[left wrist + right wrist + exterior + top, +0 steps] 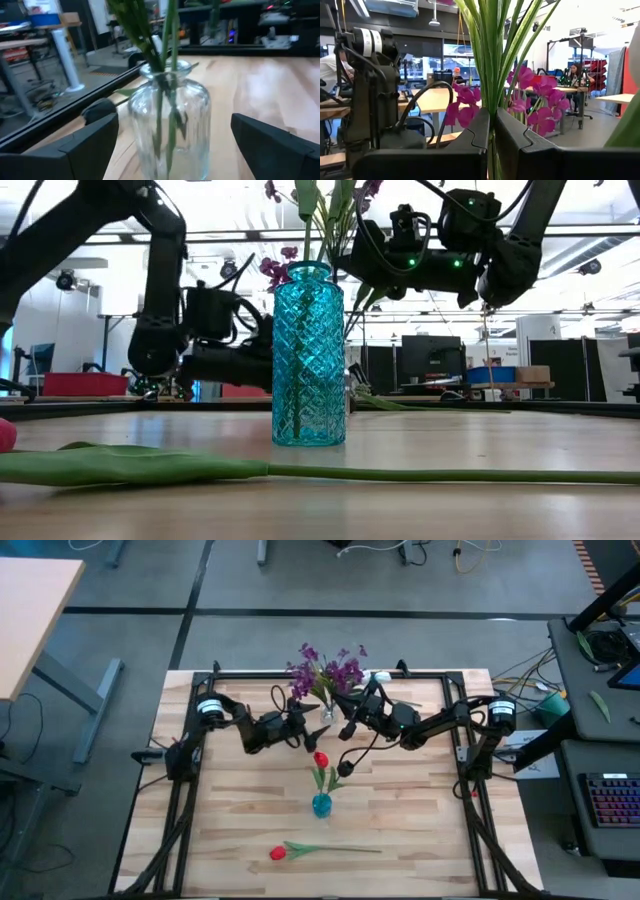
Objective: Sort flowers into vase by color
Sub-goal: Put the violet flowers into the transparent vase
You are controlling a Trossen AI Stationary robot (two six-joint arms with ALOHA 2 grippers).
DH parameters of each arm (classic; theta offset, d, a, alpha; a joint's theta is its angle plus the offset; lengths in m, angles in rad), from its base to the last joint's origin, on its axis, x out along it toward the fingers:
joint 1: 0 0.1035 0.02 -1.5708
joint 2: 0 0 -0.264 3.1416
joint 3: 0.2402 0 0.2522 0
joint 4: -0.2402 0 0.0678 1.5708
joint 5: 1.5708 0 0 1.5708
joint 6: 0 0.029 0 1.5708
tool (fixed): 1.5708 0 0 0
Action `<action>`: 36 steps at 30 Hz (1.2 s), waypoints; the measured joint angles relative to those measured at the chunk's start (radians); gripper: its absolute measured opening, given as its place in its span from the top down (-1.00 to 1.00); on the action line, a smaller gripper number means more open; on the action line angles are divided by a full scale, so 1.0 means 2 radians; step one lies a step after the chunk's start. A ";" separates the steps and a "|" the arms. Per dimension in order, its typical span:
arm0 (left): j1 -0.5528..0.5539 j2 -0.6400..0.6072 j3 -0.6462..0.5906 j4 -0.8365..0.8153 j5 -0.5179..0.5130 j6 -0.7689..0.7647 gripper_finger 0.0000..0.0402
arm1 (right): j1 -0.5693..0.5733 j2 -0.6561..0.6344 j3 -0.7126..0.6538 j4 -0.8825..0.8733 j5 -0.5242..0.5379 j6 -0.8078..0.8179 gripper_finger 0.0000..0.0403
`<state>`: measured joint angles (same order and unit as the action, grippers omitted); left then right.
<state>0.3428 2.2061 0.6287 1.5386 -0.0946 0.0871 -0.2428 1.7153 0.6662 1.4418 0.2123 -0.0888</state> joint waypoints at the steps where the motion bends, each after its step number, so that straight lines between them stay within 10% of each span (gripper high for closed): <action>1: 0.000 0.003 0.004 0.001 0.007 -0.001 -0.83 | 0.000 0.000 0.000 -0.001 0.001 0.000 0.94; 36: 0.006 0.031 0.041 -0.019 0.025 -0.054 -0.40 | 0.000 0.001 0.000 -0.068 0.025 0.014 0.94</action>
<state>0.3542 2.2677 0.7113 1.5002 -0.0448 -0.0211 -0.2428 1.7164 0.6666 1.3050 0.2630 -0.0601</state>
